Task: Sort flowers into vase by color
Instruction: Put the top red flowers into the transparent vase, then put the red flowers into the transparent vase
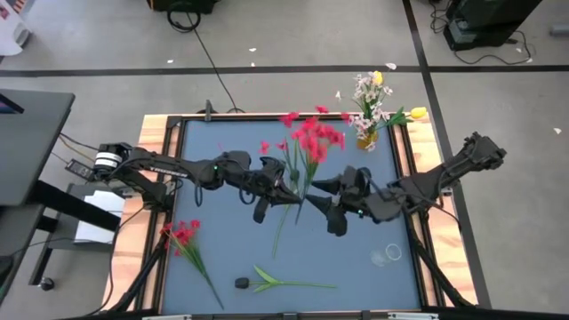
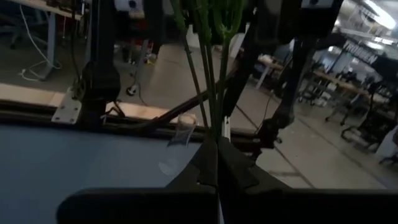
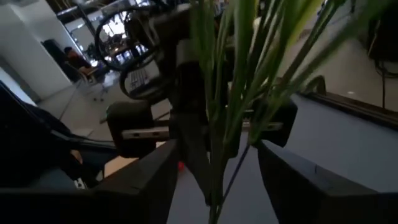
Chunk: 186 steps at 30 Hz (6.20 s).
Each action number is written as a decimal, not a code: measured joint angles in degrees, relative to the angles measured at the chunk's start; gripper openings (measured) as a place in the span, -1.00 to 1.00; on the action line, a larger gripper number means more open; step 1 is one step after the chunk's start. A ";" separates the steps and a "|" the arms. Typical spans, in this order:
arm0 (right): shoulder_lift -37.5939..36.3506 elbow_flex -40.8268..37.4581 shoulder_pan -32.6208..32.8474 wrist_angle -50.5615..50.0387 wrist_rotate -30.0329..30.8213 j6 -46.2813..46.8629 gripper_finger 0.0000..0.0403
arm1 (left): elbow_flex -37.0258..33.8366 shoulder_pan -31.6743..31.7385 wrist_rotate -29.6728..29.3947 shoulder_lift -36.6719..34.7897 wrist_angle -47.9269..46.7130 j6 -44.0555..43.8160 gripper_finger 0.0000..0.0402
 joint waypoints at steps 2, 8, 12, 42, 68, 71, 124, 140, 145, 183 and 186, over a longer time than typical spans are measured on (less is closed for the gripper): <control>-0.03 -0.03 -1.15 -0.32 -1.22 0.27 0.15 | -0.02 -0.02 0.29 0.00 -1.06 1.87 -1.00; -0.12 -0.06 -2.56 -0.49 -5.64 0.61 0.14 | -0.02 -0.09 0.60 0.00 -1.11 4.44 -1.00; -0.12 -0.06 -3.35 -0.40 -6.43 0.29 0.12 | -0.02 -0.09 0.62 0.00 -1.21 5.48 -1.00; -3.70 -0.08 -2.27 -14.35 -2.95 1.33 -0.93 | -0.04 3.30 -8.32 0.00 -13.50 0.00 -0.40; -28.51 -0.03 43.64 -47.17 -0.86 14.06 -0.93 | -0.07 5.77 -13.58 -1.20 -15.62 -5.99 -0.33; -28.40 -1.90 47.39 -48.97 1.94 15.14 -0.93 | -0.07 5.77 -14.11 -1.20 -15.52 -8.63 -0.33; -25.97 -9.04 47.12 -73.77 -27.24 53.28 -0.17 | 0.00 5.29 -19.47 -1.16 -20.09 -19.51 -0.33; -26.73 3.48 44.55 -82.92 10.66 48.89 -0.18 | 0.00 3.09 -20.39 -1.16 -35.31 -28.23 -0.33; -26.89 8.13 42.04 -81.34 28.49 39.95 -0.18 | 0.00 1.49 -18.58 -2.44 -42.17 -38.12 -0.33; -9.62 14.48 15.99 -30.91 26.72 12.28 -0.08 | -0.60 -45.62 -22.65 -5.18 -90.45 -108.77 0.56; -8.29 14.48 14.89 -29.73 24.27 12.65 -0.08 | -4.11 -48.36 -21.06 -4.77 -83.50 -109.32 0.56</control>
